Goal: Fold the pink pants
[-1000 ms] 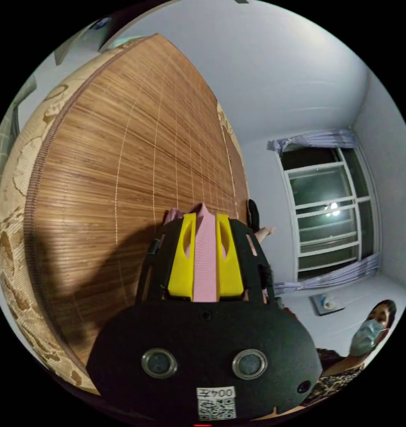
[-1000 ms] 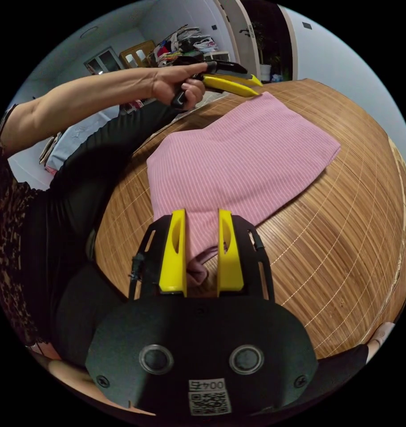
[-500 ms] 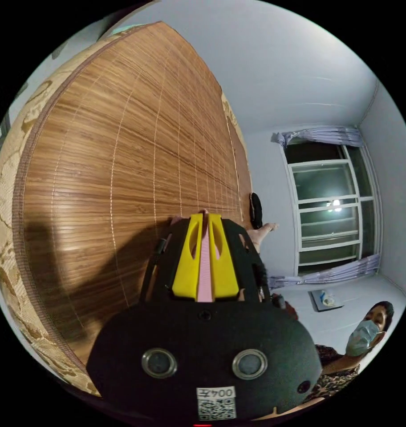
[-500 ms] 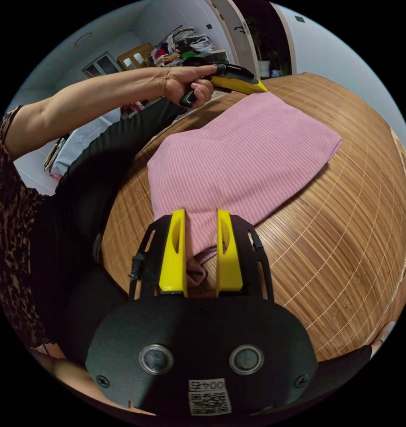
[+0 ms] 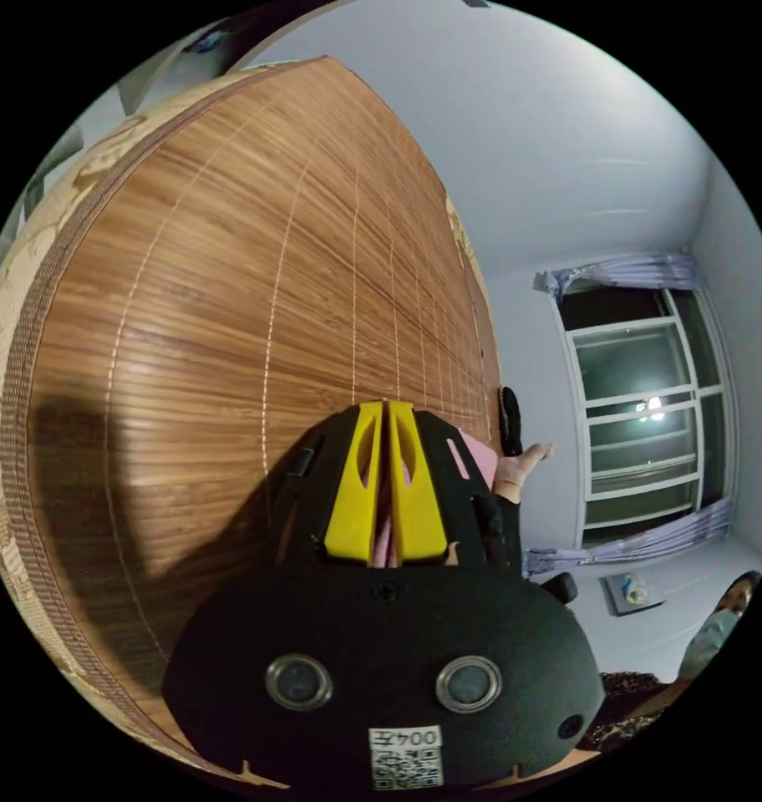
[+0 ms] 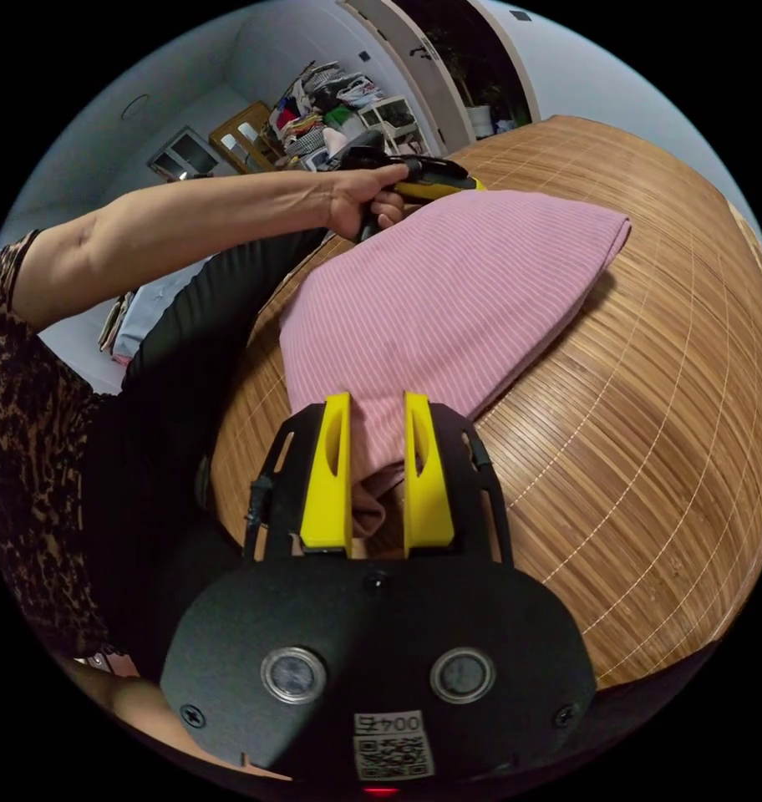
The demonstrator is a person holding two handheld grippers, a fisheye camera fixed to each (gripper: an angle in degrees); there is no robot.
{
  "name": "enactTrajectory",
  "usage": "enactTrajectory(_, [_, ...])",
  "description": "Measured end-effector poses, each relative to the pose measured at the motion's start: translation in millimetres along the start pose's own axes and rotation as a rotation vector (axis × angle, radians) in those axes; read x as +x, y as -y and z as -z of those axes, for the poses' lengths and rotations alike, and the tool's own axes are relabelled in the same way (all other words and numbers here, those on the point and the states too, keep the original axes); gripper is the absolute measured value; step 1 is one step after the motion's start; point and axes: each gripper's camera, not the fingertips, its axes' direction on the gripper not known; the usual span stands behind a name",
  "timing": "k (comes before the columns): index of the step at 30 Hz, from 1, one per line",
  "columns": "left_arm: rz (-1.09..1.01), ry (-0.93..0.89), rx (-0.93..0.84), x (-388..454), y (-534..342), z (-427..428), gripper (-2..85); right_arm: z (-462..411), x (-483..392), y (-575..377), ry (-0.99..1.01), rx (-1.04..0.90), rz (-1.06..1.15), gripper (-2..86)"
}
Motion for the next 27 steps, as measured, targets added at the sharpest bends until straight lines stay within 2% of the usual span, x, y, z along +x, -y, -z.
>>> enactTrajectory(2, [0.066,-0.072,0.03,-9,-7,8,1.0,2,13,-3,0.005,0.005,0.001,10.1])
enactTrajectory(6, [0.086,-0.058,0.193,-2,-33,43,1.2,9,40,-9,0.063,0.027,-0.033,11.4])
enactTrajectory(8, [0.008,-0.127,0.178,17,-52,52,1.5,15,60,-11,0.135,0.035,-0.067,12.4])
enactTrajectory(12, [-0.111,-0.1,0.123,45,-96,41,1.5,28,90,-15,0.206,0.065,-0.104,12.3])
enactTrajectory(16, [-0.125,0.035,0.041,26,-124,13,0.8,63,136,-31,0.241,0.259,-0.221,12.0])
enactTrajectory(18, [-0.096,-0.014,0.06,13,-130,12,0.6,82,163,-45,0.284,0.403,-0.316,11.6])
enactTrajectory(21, [-0.097,-0.018,0.058,9,-136,9,0.5,103,220,-68,0.457,0.545,-0.539,9.8])
enactTrajectory(23, [-0.101,-0.012,0.062,8,-141,9,0.5,109,270,-78,0.65,0.641,-0.681,9.5])
enactTrajectory(27, [-0.105,-0.011,0.069,7,-150,9,0.6,113,335,-66,0.784,0.673,-0.764,9.6])
